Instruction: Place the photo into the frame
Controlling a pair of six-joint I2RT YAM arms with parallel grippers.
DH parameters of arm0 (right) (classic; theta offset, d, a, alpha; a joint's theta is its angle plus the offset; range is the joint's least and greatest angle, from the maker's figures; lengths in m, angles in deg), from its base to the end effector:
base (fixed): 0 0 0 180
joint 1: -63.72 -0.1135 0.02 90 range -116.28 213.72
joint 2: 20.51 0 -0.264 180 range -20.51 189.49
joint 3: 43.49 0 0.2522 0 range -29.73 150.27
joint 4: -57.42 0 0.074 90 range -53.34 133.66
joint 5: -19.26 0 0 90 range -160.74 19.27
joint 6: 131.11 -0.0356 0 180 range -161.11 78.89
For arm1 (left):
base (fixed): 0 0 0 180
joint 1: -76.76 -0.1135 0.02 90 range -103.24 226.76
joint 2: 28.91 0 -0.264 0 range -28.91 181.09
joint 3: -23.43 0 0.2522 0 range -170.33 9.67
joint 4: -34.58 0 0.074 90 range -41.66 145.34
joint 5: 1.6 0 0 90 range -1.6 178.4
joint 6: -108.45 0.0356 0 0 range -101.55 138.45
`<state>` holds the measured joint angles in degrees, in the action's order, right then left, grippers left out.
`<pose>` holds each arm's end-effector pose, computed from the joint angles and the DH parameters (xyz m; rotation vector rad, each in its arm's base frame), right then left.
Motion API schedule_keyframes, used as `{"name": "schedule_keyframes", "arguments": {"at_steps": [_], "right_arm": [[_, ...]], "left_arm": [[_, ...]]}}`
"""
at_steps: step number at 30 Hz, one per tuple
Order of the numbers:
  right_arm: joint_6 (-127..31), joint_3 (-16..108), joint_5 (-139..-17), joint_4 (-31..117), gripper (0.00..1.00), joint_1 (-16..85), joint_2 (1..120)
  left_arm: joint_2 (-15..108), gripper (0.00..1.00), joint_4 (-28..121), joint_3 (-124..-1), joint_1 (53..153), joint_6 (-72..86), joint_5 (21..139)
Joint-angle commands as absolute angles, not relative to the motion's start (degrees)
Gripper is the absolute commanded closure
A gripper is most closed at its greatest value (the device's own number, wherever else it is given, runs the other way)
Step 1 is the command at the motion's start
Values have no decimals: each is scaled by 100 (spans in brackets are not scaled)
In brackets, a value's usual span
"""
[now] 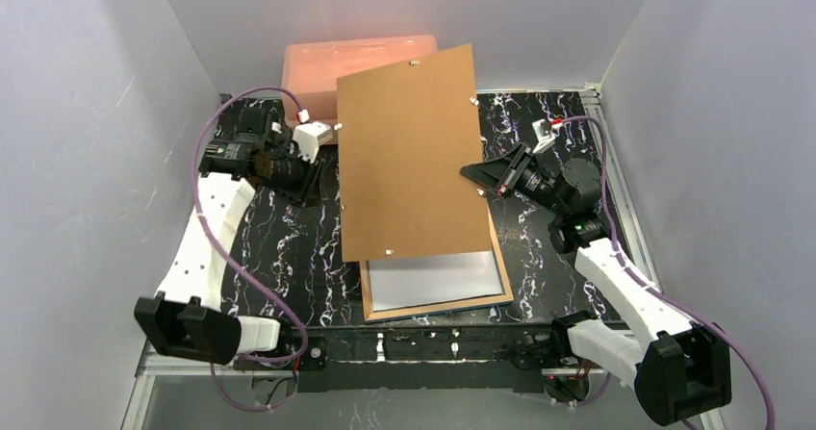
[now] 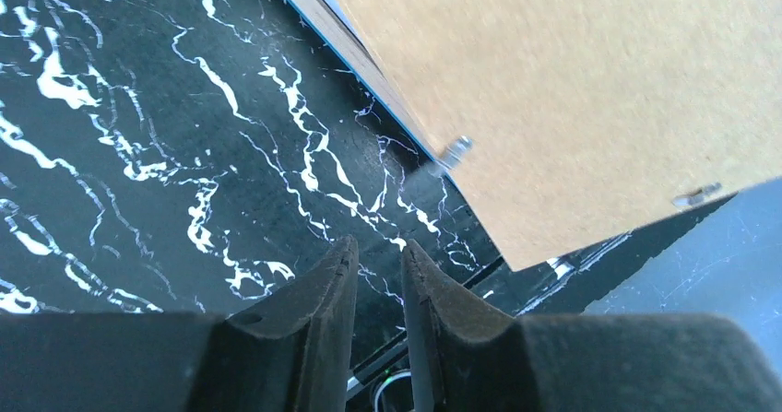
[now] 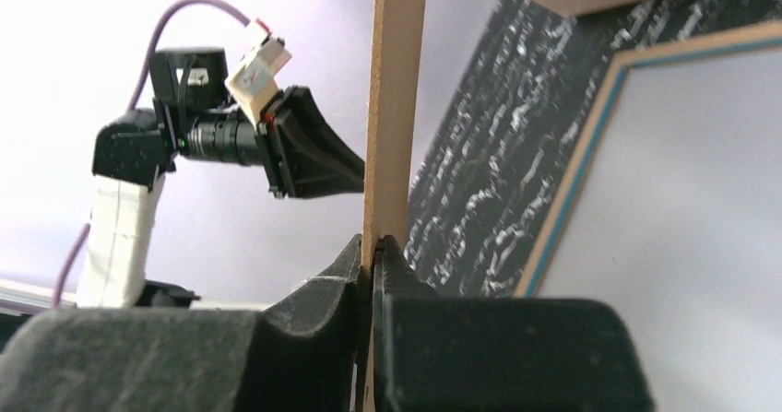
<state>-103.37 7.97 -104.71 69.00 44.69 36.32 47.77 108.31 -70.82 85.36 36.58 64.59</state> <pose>0.2105 0.0937 0.3221 0.0832 1.6943 1.5382 0.2539 -0.0529 0.3580 0.7294 2.3806 -0.4592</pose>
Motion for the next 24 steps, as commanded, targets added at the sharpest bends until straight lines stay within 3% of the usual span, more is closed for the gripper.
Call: {"name": "schedule_keyframes", "arguments": {"at_steps": [1,6,11,17,24], "right_arm": [[-11183,906,-10345,9216,99,4455,3743],[-11861,758,-10612,10344,99,4442,3952],[-11858,826,-11049,10272,99,4389,3919],[-11429,896,-11297,9522,99,4265,3656],[-11476,877,-11237,9557,99,4230,3661]], "left_arm": [[4315,76,11707,-7758,8324,3469,6558],[4075,73,10958,-8199,7933,3375,7529],[4732,69,10612,-9058,7885,3459,7857],[5230,69,10452,-9688,7873,3225,7687],[5163,69,10574,-9474,7883,3031,7247]]}}
